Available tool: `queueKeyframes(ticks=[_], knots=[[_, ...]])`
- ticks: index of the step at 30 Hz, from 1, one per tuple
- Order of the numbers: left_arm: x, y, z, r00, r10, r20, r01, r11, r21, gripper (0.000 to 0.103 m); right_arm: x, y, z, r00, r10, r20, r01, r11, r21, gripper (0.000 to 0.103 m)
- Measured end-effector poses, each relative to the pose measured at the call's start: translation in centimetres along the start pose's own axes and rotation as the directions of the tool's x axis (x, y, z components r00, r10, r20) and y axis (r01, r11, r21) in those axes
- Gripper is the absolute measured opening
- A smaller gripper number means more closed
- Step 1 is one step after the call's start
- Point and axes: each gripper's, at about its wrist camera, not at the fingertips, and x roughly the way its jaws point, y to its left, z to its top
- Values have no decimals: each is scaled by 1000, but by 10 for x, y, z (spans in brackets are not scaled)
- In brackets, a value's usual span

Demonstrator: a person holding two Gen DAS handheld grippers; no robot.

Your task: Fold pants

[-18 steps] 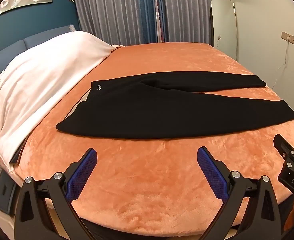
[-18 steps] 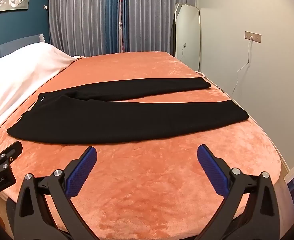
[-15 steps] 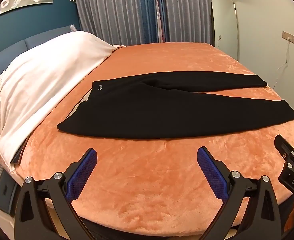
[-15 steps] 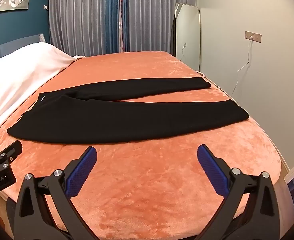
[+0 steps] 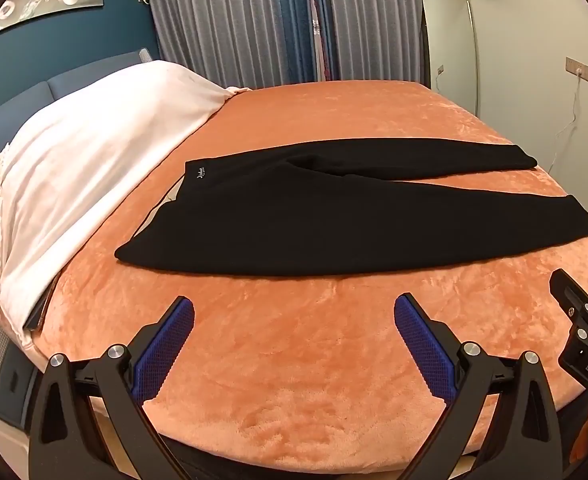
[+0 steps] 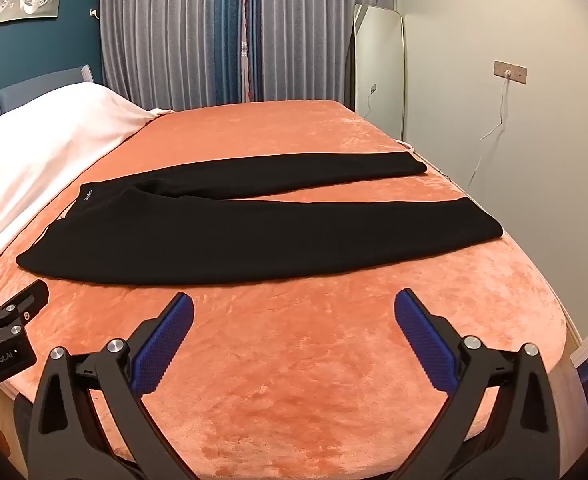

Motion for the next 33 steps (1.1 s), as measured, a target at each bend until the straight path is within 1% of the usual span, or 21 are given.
queueKeyframes(ticks=[33], knots=[[3,1,0,1000,5,-5,-5,1000,11,98,1,-6,0,1000,-3,-4,3,1000,27,98]])
